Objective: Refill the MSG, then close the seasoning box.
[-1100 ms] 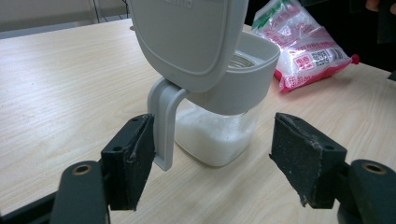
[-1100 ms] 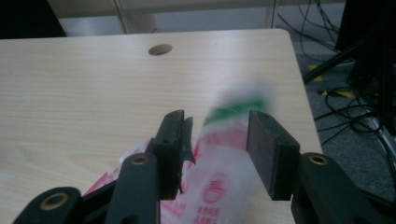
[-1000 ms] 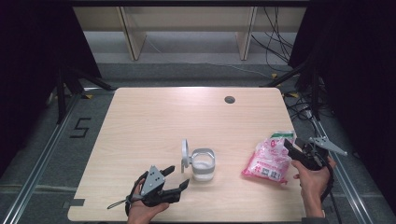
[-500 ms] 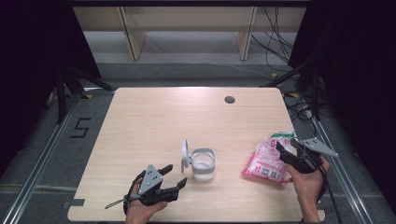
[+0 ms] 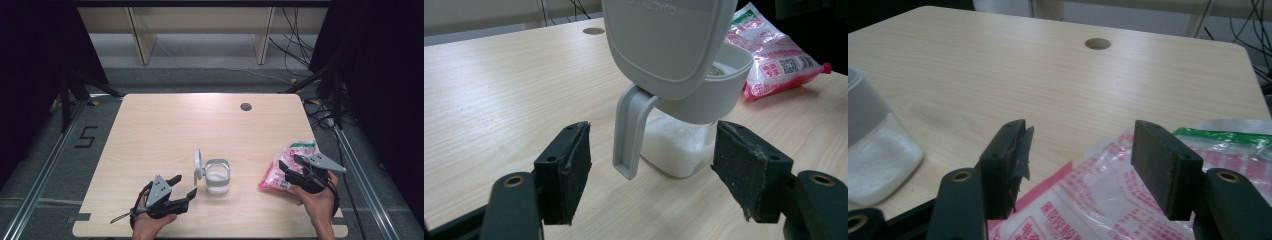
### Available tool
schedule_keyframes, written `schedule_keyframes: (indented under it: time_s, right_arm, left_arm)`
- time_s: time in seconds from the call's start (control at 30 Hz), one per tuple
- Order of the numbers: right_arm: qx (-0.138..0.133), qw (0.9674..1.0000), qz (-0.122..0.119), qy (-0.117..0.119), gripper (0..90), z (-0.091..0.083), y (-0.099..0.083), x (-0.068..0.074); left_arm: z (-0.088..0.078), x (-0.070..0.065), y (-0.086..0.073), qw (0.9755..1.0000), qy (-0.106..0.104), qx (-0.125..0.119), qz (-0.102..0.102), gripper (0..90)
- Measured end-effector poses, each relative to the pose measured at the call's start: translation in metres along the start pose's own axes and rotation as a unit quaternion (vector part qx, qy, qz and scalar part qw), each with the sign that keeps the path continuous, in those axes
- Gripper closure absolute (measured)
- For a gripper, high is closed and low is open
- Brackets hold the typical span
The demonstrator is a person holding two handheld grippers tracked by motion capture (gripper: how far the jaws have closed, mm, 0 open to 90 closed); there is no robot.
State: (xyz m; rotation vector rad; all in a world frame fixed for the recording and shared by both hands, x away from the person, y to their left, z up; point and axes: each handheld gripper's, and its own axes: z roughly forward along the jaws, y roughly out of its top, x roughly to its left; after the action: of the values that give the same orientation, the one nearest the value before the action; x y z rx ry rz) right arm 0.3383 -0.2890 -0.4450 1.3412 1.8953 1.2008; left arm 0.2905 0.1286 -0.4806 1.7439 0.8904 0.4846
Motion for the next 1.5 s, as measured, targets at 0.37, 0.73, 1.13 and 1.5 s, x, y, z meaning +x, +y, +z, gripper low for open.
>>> schedule_keyframes:
  time_s: [0.37, 0.73, 1.13, 1.5]
  right_arm:
    - [0.013, 0.9985, -0.034, 0.042, 39.6, 0.003, -0.008, 0.016]
    - [0.027, 0.9982, -0.022, 0.049, 39.3, 0.0, -0.016, 0.023]
    - [0.022, 0.997, -0.053, 0.051, 39.2, -0.003, -0.02, 0.022]
    - [0.028, 0.9958, -0.061, 0.062, 39.0, -0.005, -0.024, 0.033]
  left_arm:
    - [0.001, 0.01, 0.004, 0.9999, 0.009, -0.002, -0.01, 33.2]
    - [-0.001, 0.011, 0.004, 0.9996, -0.004, -0.024, 0.015, 66.3]
    - [0.002, 0.012, 0.008, 0.9982, 0.011, -0.024, 0.053, 88.7]
    - [0.003, 0.014, 0.011, 0.9983, 0.01, -0.032, 0.048, 88.9]
